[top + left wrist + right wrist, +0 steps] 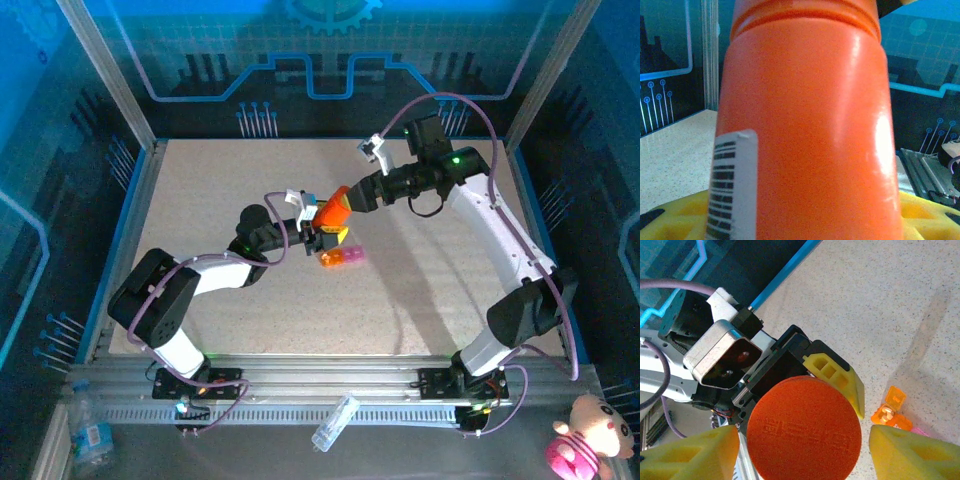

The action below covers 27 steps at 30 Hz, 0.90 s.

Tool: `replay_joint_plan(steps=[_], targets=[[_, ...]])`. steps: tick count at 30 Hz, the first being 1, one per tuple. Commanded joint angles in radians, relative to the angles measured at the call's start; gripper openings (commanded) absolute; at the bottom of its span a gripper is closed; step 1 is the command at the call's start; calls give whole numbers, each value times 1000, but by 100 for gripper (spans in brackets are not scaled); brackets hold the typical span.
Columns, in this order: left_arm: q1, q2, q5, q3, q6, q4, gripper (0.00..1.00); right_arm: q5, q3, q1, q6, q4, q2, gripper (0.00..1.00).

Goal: Sort the pills into containers

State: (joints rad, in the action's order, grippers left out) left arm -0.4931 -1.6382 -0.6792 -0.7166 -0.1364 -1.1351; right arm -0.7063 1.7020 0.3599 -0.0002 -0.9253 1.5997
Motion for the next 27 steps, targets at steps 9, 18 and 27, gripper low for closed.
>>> replay_joint_plan(steps=[9, 18, 27], targets=[[-4, -23, -40, -25, -29, -71, 0, -31, 29, 15, -8, -44, 29, 48], [-4, -39, -17, -38, -23, -74, 0, 57, -14, 43, 115, -9, 28, 40], [-4, -51, 64, -34, 15, -95, 0, 347, -240, 155, 514, 265, -41, 41]])
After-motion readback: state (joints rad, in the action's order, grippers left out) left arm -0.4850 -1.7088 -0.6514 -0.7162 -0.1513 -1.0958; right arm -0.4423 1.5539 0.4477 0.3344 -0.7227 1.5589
